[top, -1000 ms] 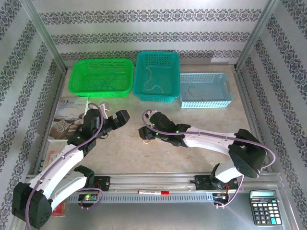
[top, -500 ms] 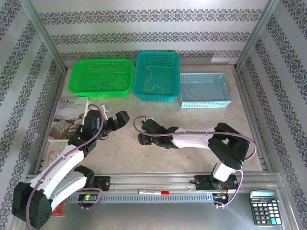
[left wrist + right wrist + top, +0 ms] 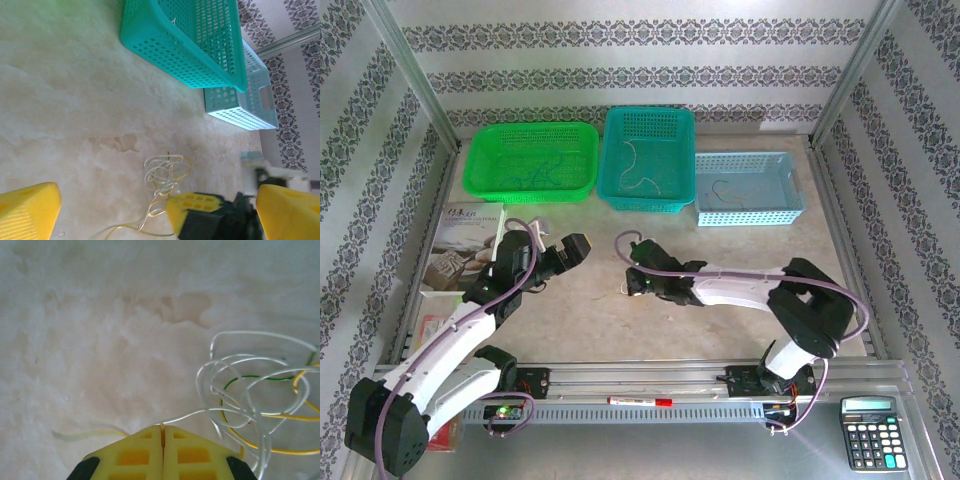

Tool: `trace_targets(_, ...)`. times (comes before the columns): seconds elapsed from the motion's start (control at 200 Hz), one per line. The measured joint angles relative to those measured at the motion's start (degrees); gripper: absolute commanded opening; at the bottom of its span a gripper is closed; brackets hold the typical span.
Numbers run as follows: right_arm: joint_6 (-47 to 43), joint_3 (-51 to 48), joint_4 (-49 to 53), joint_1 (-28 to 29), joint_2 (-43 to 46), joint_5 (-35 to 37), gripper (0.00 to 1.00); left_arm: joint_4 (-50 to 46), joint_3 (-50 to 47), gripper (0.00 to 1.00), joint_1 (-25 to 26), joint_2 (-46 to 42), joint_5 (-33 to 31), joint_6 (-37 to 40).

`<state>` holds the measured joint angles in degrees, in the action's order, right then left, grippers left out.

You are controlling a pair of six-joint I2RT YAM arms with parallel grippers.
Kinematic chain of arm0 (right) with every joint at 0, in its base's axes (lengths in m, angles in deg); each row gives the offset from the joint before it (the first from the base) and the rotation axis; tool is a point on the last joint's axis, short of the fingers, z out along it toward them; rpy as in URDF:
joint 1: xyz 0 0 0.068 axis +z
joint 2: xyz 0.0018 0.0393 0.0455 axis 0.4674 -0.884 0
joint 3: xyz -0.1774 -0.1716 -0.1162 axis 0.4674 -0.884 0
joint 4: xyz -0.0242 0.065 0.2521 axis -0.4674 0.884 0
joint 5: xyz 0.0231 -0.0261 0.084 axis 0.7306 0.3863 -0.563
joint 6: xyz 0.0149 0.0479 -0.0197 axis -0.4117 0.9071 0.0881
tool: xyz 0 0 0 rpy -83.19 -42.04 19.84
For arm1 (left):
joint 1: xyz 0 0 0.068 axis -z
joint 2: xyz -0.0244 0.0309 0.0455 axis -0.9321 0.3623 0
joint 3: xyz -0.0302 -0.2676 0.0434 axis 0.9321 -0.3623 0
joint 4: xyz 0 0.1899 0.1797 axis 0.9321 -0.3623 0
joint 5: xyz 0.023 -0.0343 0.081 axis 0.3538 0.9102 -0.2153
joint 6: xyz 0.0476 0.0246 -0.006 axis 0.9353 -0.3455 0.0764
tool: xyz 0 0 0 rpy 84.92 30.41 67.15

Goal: Untangle the cables

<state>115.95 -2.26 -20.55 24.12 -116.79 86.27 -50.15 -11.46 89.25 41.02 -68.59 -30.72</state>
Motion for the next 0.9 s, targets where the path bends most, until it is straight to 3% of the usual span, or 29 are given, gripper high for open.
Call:
trace_targets(0.33,3.32,-5.57,-5.20,-6.10,8.48,-4.15,0.00,3.72,-1.27,0.91,0.04,3.76,4.55,-1.90)
trace_targets(0.64,5.55,-7.02,-7.65,-7.65,10.78,-6.82,0.00,10.29,-2.34,0.86,2.51,9.35,6.45,-4.26)
trace_targets(0.899,6.19,-7.91,-8.94,-8.02,11.04,-8.07,0.00,15.34,-2.32,0.69,4.98,15.98,6.62,-5.27)
